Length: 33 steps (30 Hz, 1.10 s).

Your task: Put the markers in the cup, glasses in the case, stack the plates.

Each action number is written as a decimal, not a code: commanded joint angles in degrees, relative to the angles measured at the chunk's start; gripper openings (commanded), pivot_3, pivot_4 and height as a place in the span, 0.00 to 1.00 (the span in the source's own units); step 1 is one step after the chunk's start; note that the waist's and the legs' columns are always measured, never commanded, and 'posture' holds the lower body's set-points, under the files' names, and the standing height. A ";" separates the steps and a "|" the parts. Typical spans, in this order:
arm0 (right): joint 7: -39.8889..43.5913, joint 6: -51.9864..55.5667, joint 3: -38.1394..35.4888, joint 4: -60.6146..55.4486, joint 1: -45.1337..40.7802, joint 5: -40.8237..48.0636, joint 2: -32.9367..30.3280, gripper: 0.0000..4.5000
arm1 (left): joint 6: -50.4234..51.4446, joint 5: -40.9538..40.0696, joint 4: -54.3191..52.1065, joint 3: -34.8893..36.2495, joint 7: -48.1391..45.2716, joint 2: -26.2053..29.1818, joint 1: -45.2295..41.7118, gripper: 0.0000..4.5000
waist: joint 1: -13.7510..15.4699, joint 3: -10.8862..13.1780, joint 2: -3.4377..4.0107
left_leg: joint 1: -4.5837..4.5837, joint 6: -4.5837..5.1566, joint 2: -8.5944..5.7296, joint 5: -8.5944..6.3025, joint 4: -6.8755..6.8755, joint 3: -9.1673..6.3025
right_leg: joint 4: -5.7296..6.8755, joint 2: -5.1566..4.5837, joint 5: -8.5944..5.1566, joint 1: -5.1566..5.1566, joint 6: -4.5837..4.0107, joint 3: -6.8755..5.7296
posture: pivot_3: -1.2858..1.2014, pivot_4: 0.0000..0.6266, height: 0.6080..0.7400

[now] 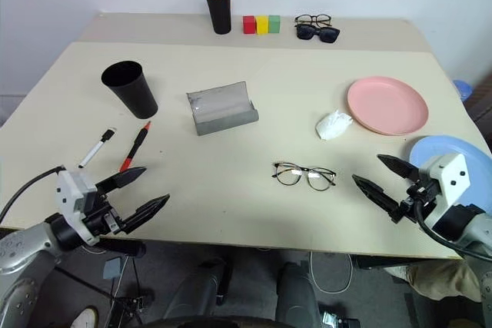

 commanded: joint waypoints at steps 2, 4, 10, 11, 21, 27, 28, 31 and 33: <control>-1.46 1.82 -1.29 -2.51 -1.51 1.34 -1.35 0.78 | -1.93 -2.27 -0.14 3.18 -1.46 -0.15 1.14 1.00 | -0.09 0.00 0.00 | -0.03 0.00 0.02 -0.01 0.13 0.07 | -0.03 -0.03 -0.01 0.05 0.01 0.01 | 0.52 0.24 1.00; -1.64 2.31 -1.18 -2.55 -1.94 1.35 -1.54 0.78 | -2.21 -1.58 0.69 3.40 -1.31 -0.15 1.19 1.00 | -0.10 -0.01 0.01 | -0.09 0.01 0.07 -0.02 0.20 0.14 | -0.09 -0.03 -0.01 0.05 0.02 0.01 | 0.52 0.24 1.00; -1.76 3.50 -0.69 -2.25 -3.70 1.23 -2.05 0.78 | -6.46 -0.16 6.51 2.66 -4.08 -0.73 0.66 1.00 | -0.10 -0.02 -0.01 | -0.15 0.02 0.70 -0.01 0.24 1.02 | -0.07 0.02 0.02 0.03 -0.03 -0.02 | 0.52 0.24 1.00; -1.68 3.49 -0.71 -2.23 -3.70 1.09 -2.02 0.78 | -6.98 0.09 6.99 2.44 -4.24 -0.85 0.60 1.00 | -0.10 -0.02 -0.01 | -0.15 0.02 0.72 -0.01 0.23 1.05 | -0.05 0.03 0.02 0.03 -0.03 -0.04 | 0.52 0.24 1.00; -0.17 2.01 -0.69 -1.13 -2.75 -0.06 -1.19 0.78 | -11.72 1.13 11.64 2.64 -6.59 -1.33 1.07 1.00 | -0.11 -0.03 -0.01 | -0.13 0.19 0.73 0.05 0.25 1.08 | 0.01 0.04 0.04 0.04 -0.03 -0.07 | 0.52 0.24 1.00; -0.33 1.66 0.10 -0.92 -3.19 -0.39 -0.91 0.78 | -12.74 1.31 14.66 2.98 -6.60 -0.58 -1.38 1.00 | -0.10 -0.04 -0.01 | -0.11 0.09 0.76 -0.02 0.31 1.11 | 0.02 0.05 0.05 0.09 -0.03 -0.07 | 0.52 0.24 1.00; -0.46 1.59 0.43 -0.99 -3.25 -0.49 -0.81 0.78 | -12.48 1.39 14.60 2.82 -5.98 -0.61 -2.01 1.00 | -0.11 -0.05 -0.03 | -0.11 0.10 0.76 -0.01 0.32 1.12 | 0.03 0.05 0.05 0.10 -0.03 -0.07 | 0.52 0.24 1.00; -0.97 1.19 1.51 -1.14 -3.47 -0.92 -0.41 0.78 | -11.26 1.76 13.76 1.98 -3.82 -0.78 -3.68 1.00 | -0.10 -0.07 -0.06 | -0.09 0.21 0.76 0.06 0.34 1.12 | 0.09 0.05 0.06 0.10 -0.03 -0.07 | 0.52 0.24 1.00; -1.24 0.72 2.27 -1.08 -3.62 -1.39 -0.02 0.78 | -10.19 1.85 12.95 1.28 -2.08 -1.18 -4.75 1.00 | -0.09 -0.07 -0.06 | -0.06 0.22 0.76 0.07 0.33 1.11 | 0.15 0.05 0.06 0.10 -0.03 -0.07 | 0.52 0.24 1.00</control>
